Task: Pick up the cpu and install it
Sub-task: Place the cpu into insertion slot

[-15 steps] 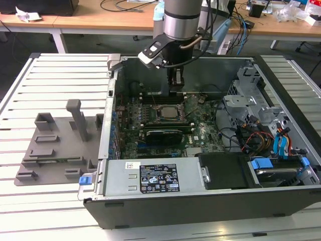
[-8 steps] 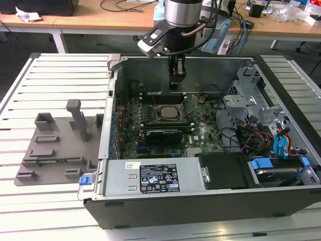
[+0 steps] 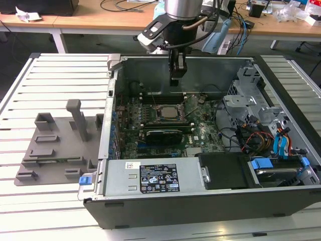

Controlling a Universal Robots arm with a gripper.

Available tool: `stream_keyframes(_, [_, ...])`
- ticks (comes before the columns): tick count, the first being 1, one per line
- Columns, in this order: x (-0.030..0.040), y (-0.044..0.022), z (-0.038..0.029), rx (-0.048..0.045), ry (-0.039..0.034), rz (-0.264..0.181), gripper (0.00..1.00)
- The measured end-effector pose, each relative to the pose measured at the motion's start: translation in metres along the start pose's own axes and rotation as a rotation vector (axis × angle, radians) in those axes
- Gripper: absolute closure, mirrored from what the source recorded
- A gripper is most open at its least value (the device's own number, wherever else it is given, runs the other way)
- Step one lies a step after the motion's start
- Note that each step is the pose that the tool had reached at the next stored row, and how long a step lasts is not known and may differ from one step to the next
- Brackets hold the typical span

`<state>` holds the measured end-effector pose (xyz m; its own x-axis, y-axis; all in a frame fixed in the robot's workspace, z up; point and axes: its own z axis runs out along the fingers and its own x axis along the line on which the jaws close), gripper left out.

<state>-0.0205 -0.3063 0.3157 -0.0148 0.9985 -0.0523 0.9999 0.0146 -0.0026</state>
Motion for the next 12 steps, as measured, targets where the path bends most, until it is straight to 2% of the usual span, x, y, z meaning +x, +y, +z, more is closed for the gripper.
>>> stream_keyframes(6, [-0.0004,0.0000,-0.0085,0.0000,-0.0005,0.000,0.89])
stream_keyframes(12, [-0.0012,0.0000,-0.0238,0.0000,-0.0024,0.000,0.89])
